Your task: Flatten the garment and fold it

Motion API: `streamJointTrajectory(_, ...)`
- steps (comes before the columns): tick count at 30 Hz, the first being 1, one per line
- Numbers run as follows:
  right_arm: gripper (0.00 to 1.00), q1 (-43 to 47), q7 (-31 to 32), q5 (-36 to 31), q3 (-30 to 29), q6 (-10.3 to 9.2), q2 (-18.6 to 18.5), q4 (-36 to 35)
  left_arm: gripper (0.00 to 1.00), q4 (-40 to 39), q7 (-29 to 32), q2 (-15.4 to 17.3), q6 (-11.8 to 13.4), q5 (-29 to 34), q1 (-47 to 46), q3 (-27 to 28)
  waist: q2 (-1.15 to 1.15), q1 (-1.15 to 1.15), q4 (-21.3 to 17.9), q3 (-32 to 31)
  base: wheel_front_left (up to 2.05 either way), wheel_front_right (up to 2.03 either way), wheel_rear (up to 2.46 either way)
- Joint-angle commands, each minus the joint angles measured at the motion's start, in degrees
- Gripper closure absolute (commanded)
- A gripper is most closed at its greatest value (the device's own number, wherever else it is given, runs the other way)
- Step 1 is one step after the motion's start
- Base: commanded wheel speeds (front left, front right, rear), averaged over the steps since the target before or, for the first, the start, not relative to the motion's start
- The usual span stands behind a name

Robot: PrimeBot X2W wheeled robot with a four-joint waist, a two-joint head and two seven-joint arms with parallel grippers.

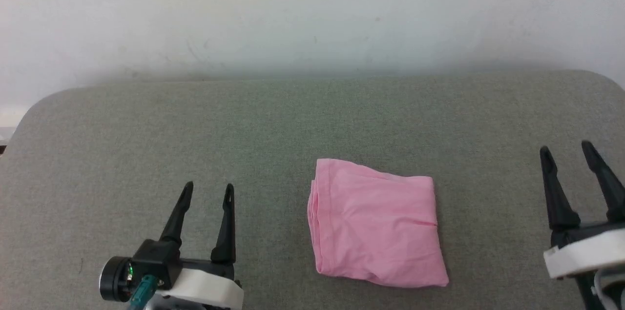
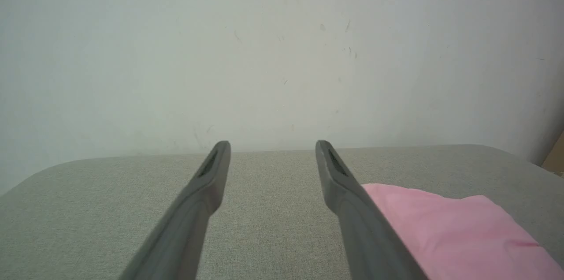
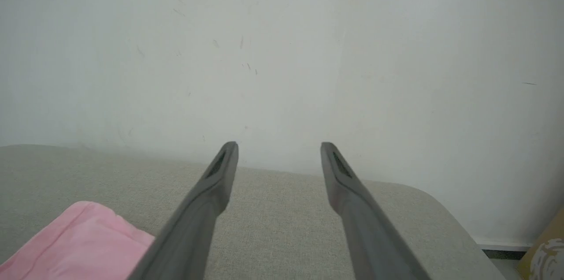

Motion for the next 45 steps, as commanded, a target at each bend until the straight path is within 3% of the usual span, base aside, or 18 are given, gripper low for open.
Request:
streamJointTrajectory(1, 0.00, 1.5, -0.8, -0.6, -0.9, -0.06, 1.6, -1.0, 0.00, -0.3, -0.3, -0.2, -0.3, -0.1, 0.9, 0.0, 0.00, 0.00, 0.0, 0.1, 0.00, 0.00, 0.00)
streamJointTrajectory(4, 0.00, 4.5, -2.3, -0.6, -2.9, -0.06, 5.8, -2.8, 0.00, -0.3, -0.3, -0.2, -0.2, 0.2, 1.5, -0.5, 0.00, 0.00, 0.0, 0.2, 0.00, 0.00, 0.00)
streamJointTrajectory(8, 0.00, 7.1, -3.0, -1.2, -3.4, -0.06, 8.3, -3.5, 0.00, 0.3, -0.3, -0.3, -0.1, 0.9, 1.8, -1.0, 0.00, 0.00, 0.1, 0.1, 0.00, 0.00, 0.00)
streamJointTrajectory(20, 0.00, 8.9, -1.1, -0.3, -1.3, -0.06, 8.6, -4.1, 0.00, 1.4, -0.3, -0.3, -0.2, 1.0, 2.0, -1.6, 0.00, 0.00, 1.0, 0.0, 0.00, 0.00, 0.00)
streamJointTrajectory(23, 0.00, 9.3, 4.6, 3.5, 1.4, -0.06, 6.8, -4.3, 0.00, 1.4, -0.3, -0.3, -0.4, 1.0, 1.7, -1.8, 0.00, 0.00, 1.5, 0.6, 0.00, 0.00, 0.00)
streamJointTrajectory(31, 0.00, 6.8, 27.9, 20.6, 8.4, -0.06, -1.3, -6.5, 0.00, 1.6, -0.3, -0.3, -0.8, 1.4, 0.1, -2.1, 0.00, 0.00, 3.1, 4.1, 0.00, 0.00, 0.00)
streamJointTrajectory(34, 0.00, 3.9, 35.5, 26.5, 7.8, -0.06, -1.2, -5.0, 0.00, 1.8, -0.3, -0.3, -0.8, 1.5, -1.0, -2.7, 0.00, 0.00, 4.2, 5.6, 0.00, 0.00, 0.00)
streamJointTrajectory(38, 0.00, 0.3, 42.7, 29.1, 7.1, -0.06, -0.3, -1.2, 0.00, 2.1, -0.3, -0.3, -0.6, 1.5, -2.5, -4.0, 0.00, 0.00, 6.1, 7.4, 0.00, 0.00, 0.00)
streamJointTrajectory(45, 0.00, -5.2, 46.9, 28.4, 6.7, -0.06, 1.9, 6.9, 0.00, 2.4, -0.3, -0.3, 0.1, 1.5, -4.2, -5.4, 0.00, 0.00, 9.4, 9.7, 0.00, 0.00, 0.00)
